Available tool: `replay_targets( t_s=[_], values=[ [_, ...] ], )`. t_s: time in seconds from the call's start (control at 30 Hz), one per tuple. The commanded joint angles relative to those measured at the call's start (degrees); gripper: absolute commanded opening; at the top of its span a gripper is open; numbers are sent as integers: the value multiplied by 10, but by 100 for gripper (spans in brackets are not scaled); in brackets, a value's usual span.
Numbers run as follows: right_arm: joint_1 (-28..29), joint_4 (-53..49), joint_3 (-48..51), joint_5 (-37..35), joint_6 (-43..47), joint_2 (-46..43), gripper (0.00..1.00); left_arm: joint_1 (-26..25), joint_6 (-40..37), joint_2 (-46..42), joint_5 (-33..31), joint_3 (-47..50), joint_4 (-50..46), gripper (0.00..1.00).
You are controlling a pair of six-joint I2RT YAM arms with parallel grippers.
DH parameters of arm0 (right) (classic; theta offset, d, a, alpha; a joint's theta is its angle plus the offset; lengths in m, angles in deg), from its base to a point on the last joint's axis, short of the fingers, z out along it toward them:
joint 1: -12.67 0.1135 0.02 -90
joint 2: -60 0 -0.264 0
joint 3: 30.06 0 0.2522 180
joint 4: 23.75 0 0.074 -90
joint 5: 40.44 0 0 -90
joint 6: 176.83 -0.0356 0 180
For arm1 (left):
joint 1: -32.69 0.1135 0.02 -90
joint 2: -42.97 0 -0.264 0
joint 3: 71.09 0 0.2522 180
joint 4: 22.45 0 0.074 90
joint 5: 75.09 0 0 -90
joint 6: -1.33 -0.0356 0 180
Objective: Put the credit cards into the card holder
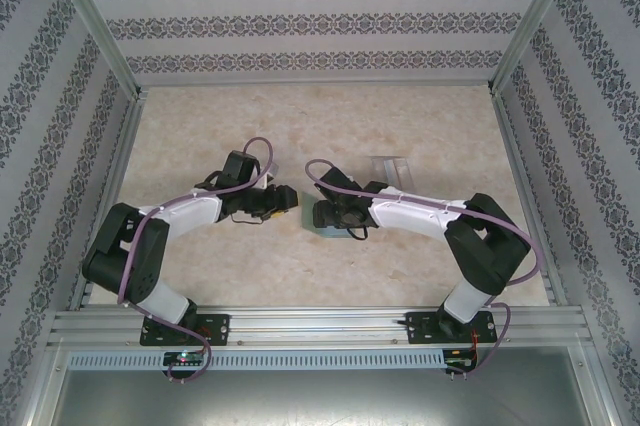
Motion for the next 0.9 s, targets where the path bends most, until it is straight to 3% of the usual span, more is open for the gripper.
replay_targets(
  t_s=[0.0, 0.2, 0.5, 0.63, 0.87],
  values=[
    [3, 2, 4, 8, -3, 16, 71, -7, -23, -34, -17, -25, -30, 54],
    [14, -50, -32, -42, -4, 80, 73, -16, 13, -40, 8, -44, 1, 54],
    [24, -34, -30, -25, -10, 92, 79, -25, 78, 11, 17, -6, 111, 51],
    [17, -12, -16, -9, -7, 72, 78, -30, 65, 56, 18, -4, 118, 42],
    [4, 24, 30, -10, -23, -5, 75, -47, -6, 80, -33, -24, 41, 37]
  ],
)
